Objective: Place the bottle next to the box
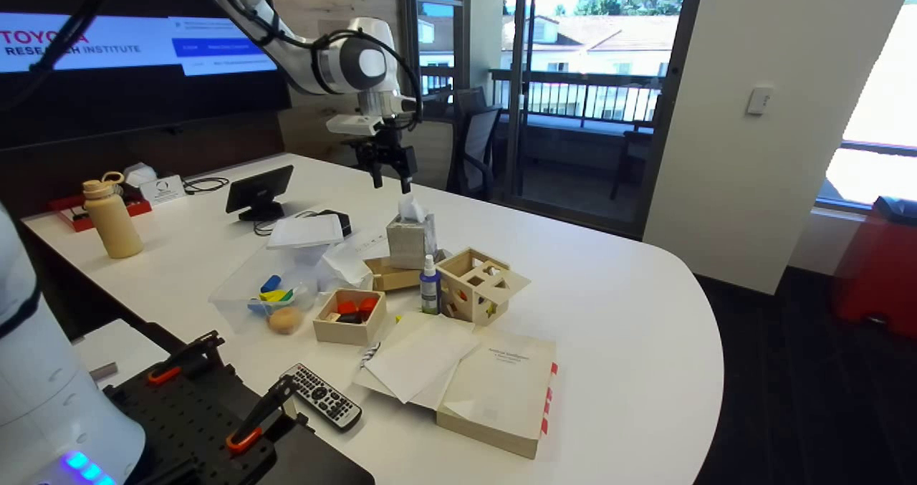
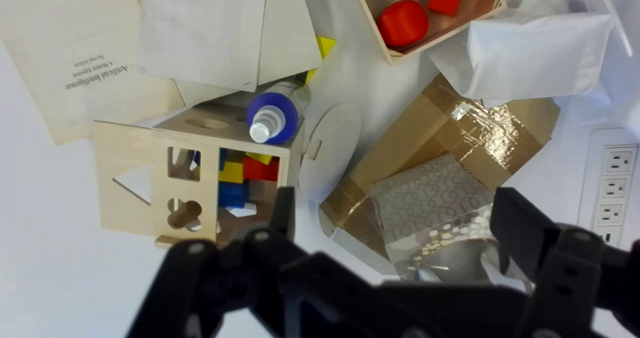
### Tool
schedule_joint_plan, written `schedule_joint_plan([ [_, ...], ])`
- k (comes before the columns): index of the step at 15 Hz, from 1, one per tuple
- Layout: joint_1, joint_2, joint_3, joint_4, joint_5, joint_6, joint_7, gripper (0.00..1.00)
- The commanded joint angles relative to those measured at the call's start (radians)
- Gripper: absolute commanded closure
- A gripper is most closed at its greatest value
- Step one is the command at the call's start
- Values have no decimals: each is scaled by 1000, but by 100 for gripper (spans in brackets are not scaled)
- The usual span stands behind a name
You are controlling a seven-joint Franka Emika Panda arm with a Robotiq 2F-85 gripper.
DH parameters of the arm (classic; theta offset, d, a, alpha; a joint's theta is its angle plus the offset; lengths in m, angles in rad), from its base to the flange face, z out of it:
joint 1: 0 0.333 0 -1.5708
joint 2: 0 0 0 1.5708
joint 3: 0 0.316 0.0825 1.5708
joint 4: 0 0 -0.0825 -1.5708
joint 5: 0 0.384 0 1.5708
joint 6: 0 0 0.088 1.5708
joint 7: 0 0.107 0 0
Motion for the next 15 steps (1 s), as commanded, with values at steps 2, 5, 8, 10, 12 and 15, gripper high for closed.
schedule_joint_plan([
  [2, -30, 40, -35, -10, 44, 1, 27, 0],
  [5, -43, 58, -55, -37, 58, 20, 36, 0],
  [8, -62, 94, -55, -45, 101, 70, 23, 0],
  [10, -71, 118, -56, -45, 129, 108, 24, 0],
  [12, -78, 153, -56, -33, 157, 144, 26, 0],
  [15, -88, 198, -57, -15, 187, 174, 25, 0],
])
